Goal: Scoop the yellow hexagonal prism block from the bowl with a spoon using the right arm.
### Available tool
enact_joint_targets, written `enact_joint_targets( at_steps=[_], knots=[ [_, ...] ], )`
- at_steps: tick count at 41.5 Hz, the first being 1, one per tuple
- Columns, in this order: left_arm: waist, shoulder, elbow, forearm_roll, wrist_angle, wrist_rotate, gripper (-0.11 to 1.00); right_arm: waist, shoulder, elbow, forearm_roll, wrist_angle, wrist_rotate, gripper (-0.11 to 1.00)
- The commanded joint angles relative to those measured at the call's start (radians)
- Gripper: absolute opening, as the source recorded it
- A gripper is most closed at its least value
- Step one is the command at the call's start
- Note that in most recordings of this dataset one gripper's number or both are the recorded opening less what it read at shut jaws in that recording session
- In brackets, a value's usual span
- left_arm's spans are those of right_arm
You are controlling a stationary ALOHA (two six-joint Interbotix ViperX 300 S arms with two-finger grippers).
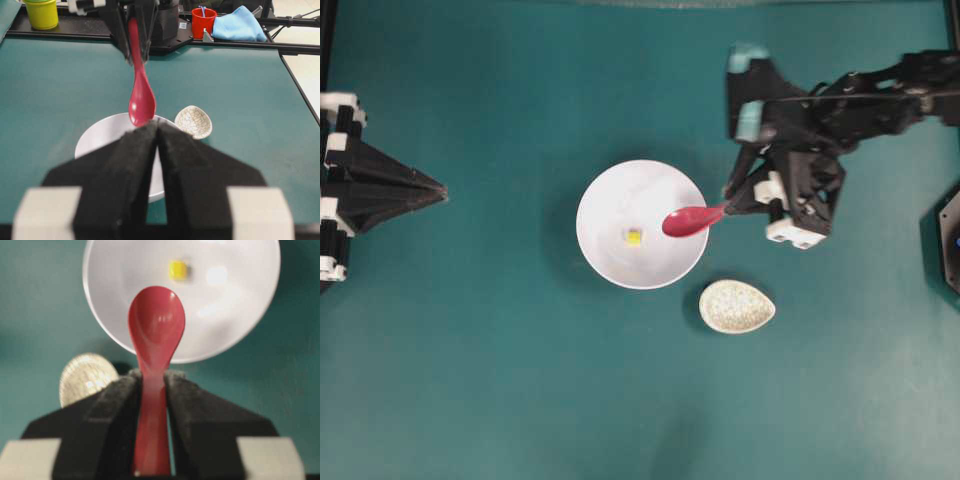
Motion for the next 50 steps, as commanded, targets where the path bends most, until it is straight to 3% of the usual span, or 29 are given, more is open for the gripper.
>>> enact_joint_targets(
  at_steps=[1, 6, 10, 26, 50],
  knots=[
    [0.002, 0.008, -0.023, 0.003, -0.009, 0.002, 0.08, -0.005, 0.025, -0.074, -0.052, 0.052, 0.038, 0.24],
    [0.002, 0.008, -0.023, 0.003, -0.009, 0.002, 0.08, 0.003, 0.064, -0.121, -0.114, 0.112, 0.103, 0.24],
    [0.002, 0.008, -0.023, 0.003, -0.011, 0.005, 0.08, 0.017, 0.083, -0.144, -0.13, 0.13, 0.117, 0.24],
    [0.002, 0.008, -0.025, 0.003, -0.011, 0.005, 0.08, 0.078, 0.153, -0.189, -0.133, 0.126, 0.12, 0.24],
    [0.002, 0.008, -0.023, 0.003, -0.011, 0.005, 0.08, 0.091, 0.23, -0.189, -0.135, 0.057, 0.118, 0.24]
  ],
)
